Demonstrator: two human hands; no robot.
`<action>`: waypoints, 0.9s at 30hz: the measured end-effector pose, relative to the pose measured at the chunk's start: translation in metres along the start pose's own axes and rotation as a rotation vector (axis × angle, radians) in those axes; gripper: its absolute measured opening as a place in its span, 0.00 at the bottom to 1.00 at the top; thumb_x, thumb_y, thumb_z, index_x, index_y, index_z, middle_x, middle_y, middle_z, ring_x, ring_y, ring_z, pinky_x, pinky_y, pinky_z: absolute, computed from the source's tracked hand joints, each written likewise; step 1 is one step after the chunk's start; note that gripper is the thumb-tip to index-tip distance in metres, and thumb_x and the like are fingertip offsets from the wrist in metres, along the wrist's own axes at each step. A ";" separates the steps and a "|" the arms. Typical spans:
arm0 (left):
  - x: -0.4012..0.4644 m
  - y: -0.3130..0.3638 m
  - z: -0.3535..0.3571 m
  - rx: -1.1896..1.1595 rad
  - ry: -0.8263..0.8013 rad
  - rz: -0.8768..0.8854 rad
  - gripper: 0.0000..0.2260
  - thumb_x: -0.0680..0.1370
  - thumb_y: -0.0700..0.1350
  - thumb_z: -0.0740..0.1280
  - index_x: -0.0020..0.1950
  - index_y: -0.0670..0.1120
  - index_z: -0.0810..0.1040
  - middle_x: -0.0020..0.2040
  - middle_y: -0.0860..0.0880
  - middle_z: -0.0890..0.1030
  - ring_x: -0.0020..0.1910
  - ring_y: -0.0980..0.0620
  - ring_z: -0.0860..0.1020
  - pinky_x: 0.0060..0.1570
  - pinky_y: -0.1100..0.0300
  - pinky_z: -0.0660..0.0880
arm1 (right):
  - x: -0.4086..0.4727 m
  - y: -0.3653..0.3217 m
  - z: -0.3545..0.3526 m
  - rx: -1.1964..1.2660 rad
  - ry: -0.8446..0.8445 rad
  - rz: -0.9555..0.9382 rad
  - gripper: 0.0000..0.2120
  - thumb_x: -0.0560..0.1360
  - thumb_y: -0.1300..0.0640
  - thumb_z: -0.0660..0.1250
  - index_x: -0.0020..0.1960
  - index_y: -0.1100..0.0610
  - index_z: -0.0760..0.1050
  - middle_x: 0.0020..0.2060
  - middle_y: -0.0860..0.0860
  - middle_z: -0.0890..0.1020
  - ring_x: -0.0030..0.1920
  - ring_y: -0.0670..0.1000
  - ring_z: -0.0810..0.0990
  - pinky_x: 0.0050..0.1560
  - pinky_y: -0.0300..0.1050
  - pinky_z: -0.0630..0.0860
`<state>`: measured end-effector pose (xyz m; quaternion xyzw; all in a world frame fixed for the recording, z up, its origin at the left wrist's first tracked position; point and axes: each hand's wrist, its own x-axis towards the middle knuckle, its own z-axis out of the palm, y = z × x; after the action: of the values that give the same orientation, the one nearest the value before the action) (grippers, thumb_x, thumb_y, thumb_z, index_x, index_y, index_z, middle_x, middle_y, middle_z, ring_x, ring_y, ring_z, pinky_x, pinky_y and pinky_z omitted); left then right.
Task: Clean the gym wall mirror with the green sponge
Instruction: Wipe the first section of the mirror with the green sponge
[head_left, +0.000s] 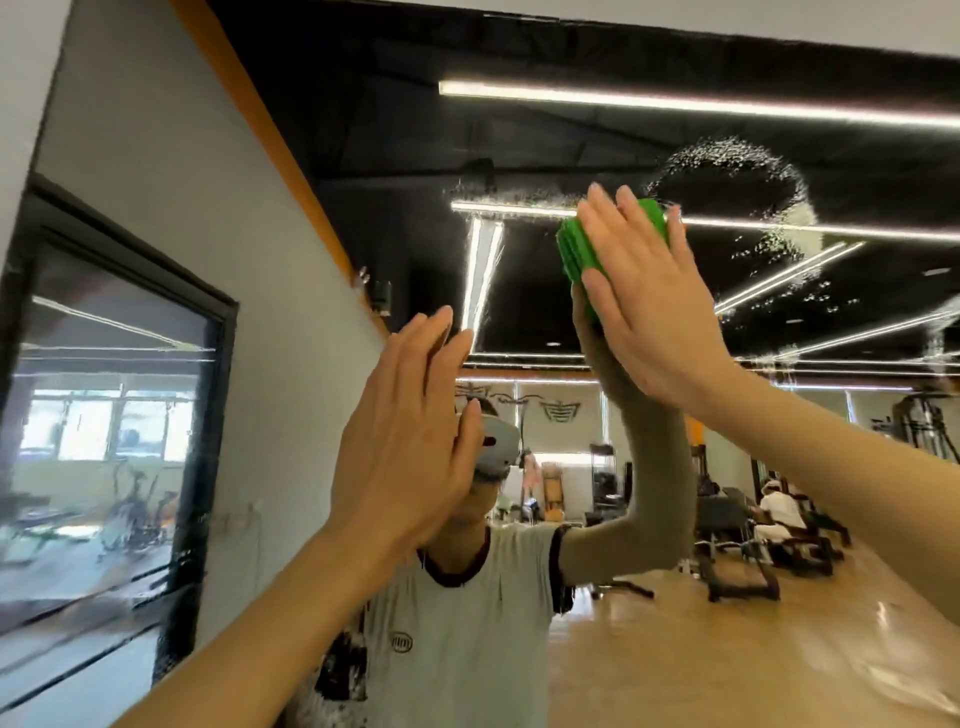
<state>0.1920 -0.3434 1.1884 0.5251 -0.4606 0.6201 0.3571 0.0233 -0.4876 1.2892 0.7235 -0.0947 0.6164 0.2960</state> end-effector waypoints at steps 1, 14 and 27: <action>0.000 0.001 -0.001 -0.004 -0.001 -0.004 0.24 0.81 0.51 0.58 0.76 0.43 0.66 0.76 0.44 0.66 0.75 0.46 0.63 0.70 0.51 0.64 | -0.011 -0.004 0.002 0.001 0.002 0.006 0.27 0.84 0.49 0.44 0.81 0.58 0.55 0.80 0.55 0.58 0.81 0.54 0.51 0.80 0.53 0.40; -0.001 0.001 -0.003 -0.026 -0.019 -0.015 0.25 0.81 0.50 0.58 0.77 0.42 0.65 0.77 0.43 0.66 0.76 0.46 0.64 0.73 0.49 0.66 | -0.026 -0.076 0.026 -0.008 0.068 -0.150 0.26 0.83 0.52 0.49 0.78 0.60 0.63 0.77 0.57 0.66 0.78 0.57 0.61 0.78 0.56 0.47; -0.004 -0.002 -0.002 -0.023 -0.022 -0.002 0.23 0.82 0.53 0.55 0.74 0.44 0.63 0.76 0.44 0.64 0.76 0.44 0.63 0.71 0.50 0.63 | -0.088 -0.014 0.008 0.033 0.104 0.351 0.27 0.85 0.48 0.44 0.82 0.57 0.51 0.81 0.53 0.54 0.81 0.52 0.47 0.80 0.54 0.40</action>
<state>0.1936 -0.3404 1.1853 0.5283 -0.4711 0.6087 0.3584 0.0172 -0.5010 1.2010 0.6676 -0.1940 0.6967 0.1767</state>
